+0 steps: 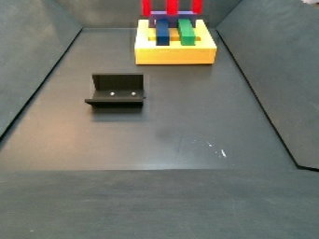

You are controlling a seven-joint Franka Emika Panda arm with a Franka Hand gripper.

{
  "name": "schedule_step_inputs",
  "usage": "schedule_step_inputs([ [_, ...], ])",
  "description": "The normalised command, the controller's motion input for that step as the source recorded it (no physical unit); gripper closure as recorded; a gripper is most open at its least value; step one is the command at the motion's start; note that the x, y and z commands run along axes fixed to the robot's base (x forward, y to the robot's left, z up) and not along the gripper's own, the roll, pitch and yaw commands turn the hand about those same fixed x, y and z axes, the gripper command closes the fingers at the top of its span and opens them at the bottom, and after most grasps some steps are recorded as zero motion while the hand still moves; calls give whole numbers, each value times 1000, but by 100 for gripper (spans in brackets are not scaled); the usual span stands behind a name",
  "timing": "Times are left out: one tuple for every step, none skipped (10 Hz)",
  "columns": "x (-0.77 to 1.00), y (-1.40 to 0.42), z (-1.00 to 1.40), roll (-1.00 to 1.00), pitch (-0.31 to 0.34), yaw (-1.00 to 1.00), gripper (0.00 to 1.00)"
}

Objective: Pick up the red object. Move up. Move to above the board. Insert the red object.
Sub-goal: Insert the red object.

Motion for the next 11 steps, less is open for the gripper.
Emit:
schedule_step_inputs([
  [-203,0,-526,-83,-157,-9,100],
  [-140,29,-491,-4,-111,-23,100],
  [-217,23,-346,-4,-100,-3,100],
  [0,0,-211,-16,-54,0,100],
  [243,0,-166,0,0,0,100],
  [309,0,-174,0,0,0,100],
  [223,0,-209,10,0,0,100],
  [203,17,-251,47,0,0,100],
  [97,17,-286,86,0,0,100],
  [0,40,-331,141,0,0,100],
  [-289,137,-103,0,0,0,100],
])
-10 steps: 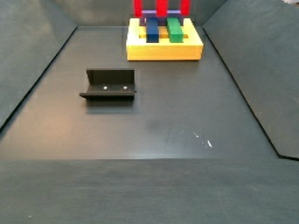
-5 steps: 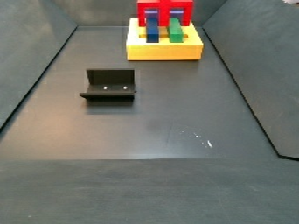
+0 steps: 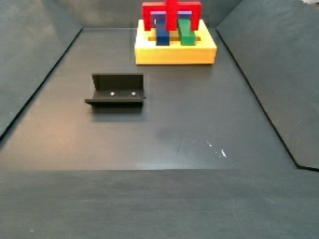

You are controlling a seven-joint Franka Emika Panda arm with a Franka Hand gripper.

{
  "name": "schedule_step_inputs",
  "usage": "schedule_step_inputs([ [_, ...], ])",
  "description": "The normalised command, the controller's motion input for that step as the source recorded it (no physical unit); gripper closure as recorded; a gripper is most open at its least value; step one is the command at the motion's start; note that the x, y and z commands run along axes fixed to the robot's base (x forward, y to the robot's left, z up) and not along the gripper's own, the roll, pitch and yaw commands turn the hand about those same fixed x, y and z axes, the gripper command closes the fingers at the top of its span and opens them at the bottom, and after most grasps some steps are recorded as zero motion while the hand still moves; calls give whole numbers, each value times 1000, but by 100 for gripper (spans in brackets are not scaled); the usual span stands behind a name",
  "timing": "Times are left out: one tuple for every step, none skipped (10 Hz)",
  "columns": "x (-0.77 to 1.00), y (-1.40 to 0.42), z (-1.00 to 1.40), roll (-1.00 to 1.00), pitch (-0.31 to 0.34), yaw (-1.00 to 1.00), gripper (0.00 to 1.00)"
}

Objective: Pick up the red object. Move up. Move to above the board. Insert the red object.
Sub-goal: Insert the red object.

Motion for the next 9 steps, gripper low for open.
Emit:
schedule_step_inputs([
  [-289,74,31,-11,0,-9,100],
  [-303,6,137,0,0,0,100],
  [-74,0,0,1,0,0,100],
  [0,0,-89,27,0,0,100],
  [89,-29,-177,3,0,0,100],
  [303,0,-320,26,0,0,100],
  [351,0,-409,23,0,0,100],
  [337,0,-417,6,0,0,100],
  [131,0,-414,73,0,0,100],
])
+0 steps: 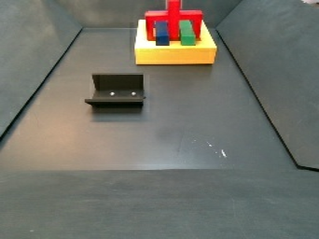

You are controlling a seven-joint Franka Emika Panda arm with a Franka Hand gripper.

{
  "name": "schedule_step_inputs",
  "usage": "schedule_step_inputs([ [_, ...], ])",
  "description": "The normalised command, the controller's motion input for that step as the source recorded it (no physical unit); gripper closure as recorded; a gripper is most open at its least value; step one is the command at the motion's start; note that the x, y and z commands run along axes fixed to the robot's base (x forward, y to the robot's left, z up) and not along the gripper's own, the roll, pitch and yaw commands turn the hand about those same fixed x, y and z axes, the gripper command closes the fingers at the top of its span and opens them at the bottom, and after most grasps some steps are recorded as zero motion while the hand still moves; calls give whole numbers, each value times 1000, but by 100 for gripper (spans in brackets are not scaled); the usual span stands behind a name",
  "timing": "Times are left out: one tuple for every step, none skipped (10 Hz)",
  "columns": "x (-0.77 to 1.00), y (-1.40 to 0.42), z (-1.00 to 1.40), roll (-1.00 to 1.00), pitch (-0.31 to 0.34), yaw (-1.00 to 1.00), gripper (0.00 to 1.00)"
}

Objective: Pick up the red object. Move up. Move to above the board. Insert the red object.
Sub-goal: Insert the red object.

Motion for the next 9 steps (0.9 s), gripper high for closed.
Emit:
schedule_step_inputs([
  [0,0,-220,14,0,0,100],
  [-117,0,-31,-1,-13,-49,100],
  [-371,26,0,0,0,-40,100],
  [-380,0,0,6,0,0,100],
  [-260,0,-11,73,3,0,100],
  [6,0,-109,93,26,29,100],
  [243,0,-286,93,20,14,100],
  [251,0,-526,107,0,0,100],
  [157,0,-563,106,0,0,100],
])
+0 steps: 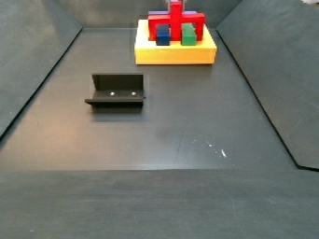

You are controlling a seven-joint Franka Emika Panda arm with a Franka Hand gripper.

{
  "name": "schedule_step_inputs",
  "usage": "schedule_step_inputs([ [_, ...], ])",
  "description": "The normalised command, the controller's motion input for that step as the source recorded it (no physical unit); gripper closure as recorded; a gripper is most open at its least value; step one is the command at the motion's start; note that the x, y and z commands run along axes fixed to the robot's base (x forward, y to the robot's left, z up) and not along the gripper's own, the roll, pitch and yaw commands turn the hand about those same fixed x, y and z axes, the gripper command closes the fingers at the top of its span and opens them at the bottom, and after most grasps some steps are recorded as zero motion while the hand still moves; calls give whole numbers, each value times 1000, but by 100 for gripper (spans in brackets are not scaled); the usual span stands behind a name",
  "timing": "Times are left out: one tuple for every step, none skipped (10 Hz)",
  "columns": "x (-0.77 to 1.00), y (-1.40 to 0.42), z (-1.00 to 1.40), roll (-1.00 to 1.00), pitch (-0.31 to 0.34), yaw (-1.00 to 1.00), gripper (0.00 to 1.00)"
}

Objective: Pick up the red object. Move up. Move to above the board. Insert the red object.
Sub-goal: Insert the red object.

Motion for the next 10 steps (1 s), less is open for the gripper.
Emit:
schedule_step_inputs([
  [49,-20,-520,90,0,31,100],
  [357,-163,-263,40,11,114,100],
  [220,-54,-349,43,0,114,100],
  [351,-91,-231,21,43,303,100],
  [280,0,-249,26,26,317,100],
  [31,0,-303,54,0,103,100],
  [-89,6,-611,47,-31,0,100],
  [-174,0,-691,0,-106,0,100],
  [0,0,0,-14,-4,0,100],
  [0,0,0,0,0,0,100],
])
